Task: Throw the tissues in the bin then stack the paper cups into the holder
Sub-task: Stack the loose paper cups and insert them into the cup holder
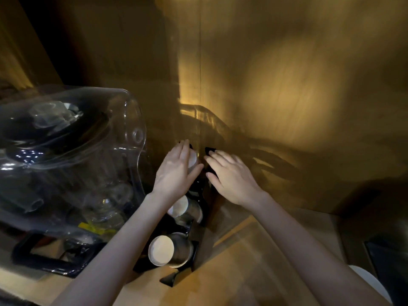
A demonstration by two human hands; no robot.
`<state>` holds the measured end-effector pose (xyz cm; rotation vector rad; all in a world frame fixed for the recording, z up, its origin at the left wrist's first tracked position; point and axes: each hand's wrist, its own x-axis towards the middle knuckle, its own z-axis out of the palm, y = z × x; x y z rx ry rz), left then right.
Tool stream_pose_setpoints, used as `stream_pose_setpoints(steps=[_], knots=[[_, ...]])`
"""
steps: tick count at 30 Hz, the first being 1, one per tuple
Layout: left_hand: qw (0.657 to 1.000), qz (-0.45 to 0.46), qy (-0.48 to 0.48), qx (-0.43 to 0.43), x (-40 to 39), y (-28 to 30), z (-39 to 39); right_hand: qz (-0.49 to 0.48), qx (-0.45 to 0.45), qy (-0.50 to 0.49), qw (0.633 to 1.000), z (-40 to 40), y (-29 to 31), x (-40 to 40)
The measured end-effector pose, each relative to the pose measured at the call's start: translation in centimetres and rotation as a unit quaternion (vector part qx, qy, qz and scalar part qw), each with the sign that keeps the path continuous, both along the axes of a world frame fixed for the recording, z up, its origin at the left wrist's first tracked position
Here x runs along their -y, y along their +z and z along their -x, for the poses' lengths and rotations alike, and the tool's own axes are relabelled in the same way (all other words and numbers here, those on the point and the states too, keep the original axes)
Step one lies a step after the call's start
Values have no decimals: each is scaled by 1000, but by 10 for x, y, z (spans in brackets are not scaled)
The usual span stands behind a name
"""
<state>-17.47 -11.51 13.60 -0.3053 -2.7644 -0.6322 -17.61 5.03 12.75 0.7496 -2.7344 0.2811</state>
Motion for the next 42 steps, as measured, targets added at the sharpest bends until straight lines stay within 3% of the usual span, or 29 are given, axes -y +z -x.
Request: stream_pose_setpoints(steps=[3,12,19,25,28,32,37,42], knots=[[995,83,-13,-48,-23,-3,-16,-3,-18,-27,999,-22,7,-20],[980,125,-158,-1,-122,-46,-68,7,28,-186,982,-105,-27,-128],[955,148,-256,35,-198,-80,-100,28,97,-318,943,-177,-76,-200],[931,156,-295,147,-243,-108,-124,114,163,-424,883,-218,-100,-234],[917,87,-280,271,-259,-120,-130,193,175,-459,850,-233,-109,-237],[848,-143,-197,472,-274,-128,-132,262,217,-503,794,-240,-118,-239],[773,-263,-146,559,-278,-131,-138,384,258,-533,708,-236,-123,-244],[737,-306,-116,591,-269,-124,-135,447,230,-512,696,-226,-118,-241]])
